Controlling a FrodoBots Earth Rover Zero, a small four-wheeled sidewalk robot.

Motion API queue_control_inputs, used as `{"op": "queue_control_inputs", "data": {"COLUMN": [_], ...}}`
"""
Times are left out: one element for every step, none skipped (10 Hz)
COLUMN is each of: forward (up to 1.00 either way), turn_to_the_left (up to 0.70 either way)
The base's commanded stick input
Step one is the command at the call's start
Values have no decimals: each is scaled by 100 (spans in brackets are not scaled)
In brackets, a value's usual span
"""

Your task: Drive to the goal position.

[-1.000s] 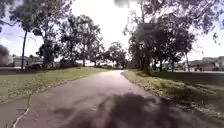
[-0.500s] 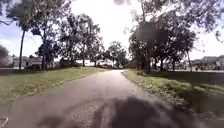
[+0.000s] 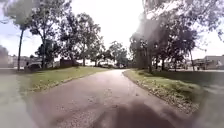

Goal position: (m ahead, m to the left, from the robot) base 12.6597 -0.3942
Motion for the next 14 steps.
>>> {"op": "queue_control_inputs", "data": {"forward": [70, 70, 70, 70, 70, 70, 70, 70, 70, 70, 70, 70, 70, 70], "turn_to_the_left": [0, 0, 0, 0, 0, 0, 0, 0, 0, 0, 0, 0, 0, 0]}}
